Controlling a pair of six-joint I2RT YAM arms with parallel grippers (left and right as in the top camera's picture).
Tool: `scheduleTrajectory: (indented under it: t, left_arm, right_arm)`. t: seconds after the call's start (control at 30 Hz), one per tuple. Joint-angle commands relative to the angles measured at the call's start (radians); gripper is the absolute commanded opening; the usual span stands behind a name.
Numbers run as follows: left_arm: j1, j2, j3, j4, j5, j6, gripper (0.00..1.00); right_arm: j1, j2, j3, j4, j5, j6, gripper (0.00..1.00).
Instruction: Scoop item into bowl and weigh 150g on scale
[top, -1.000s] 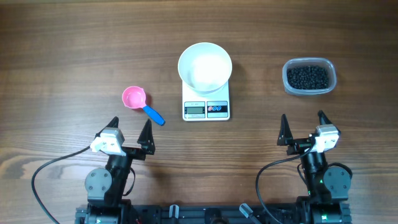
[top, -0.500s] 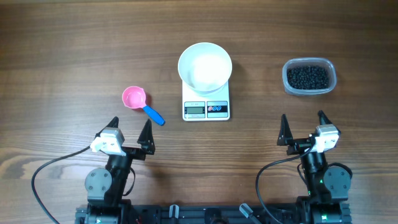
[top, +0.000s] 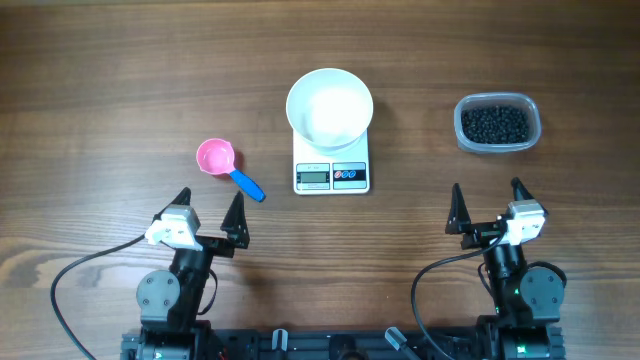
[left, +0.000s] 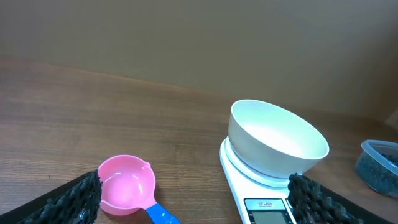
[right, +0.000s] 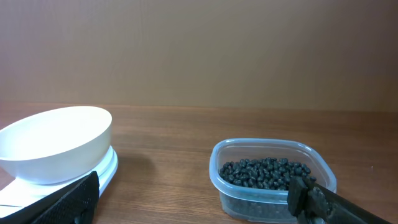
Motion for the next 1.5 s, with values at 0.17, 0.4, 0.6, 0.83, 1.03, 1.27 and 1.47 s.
scheduleTrajectory:
  t: [0.17, 0.4, 0.6, 0.83, 1.03, 1.27, 1.47]
  left_arm:
    - [-0.003, 0.002, 0.037, 0.004, -0.011, 0.013, 1.00]
    - [-0.003, 0.002, 0.104, -0.030, -0.048, 0.013, 1.00]
    - [-0.003, 0.004, 0.201, -0.127, -0.124, 0.013, 1.00]
    - [-0.003, 0.098, 0.375, -0.285, -0.267, 0.013, 1.00]
    - [-0.003, 0.303, 0.584, -0.418, -0.313, 0.012, 1.00]
    - [-0.003, 0.646, 0.949, -0.685, -0.324, -0.019, 1.00]
    - [-0.003, 0.894, 1.180, -0.862, -0.206, -0.018, 1.00]
  right_arm:
    - [0.004, -0.005, -0.003, 0.002, -0.016, -0.010, 1.00]
    - [0.004, -0.005, -0.003, 0.002, -0.016, -0.010, 1.00]
    - [0.004, -0.005, -0.003, 0.002, -0.016, -0.010, 1.00]
    - [0.004, -0.005, -0.003, 0.002, -0.016, -0.010, 1.00]
    - [0.004, -0.005, -0.003, 0.002, -0.016, -0.010, 1.00]
    - [0.004, -0.005, -0.003, 0.002, -0.016, -0.010, 1.00]
    - [0.004, -0.005, -0.003, 0.002, -0.016, -0.010, 1.00]
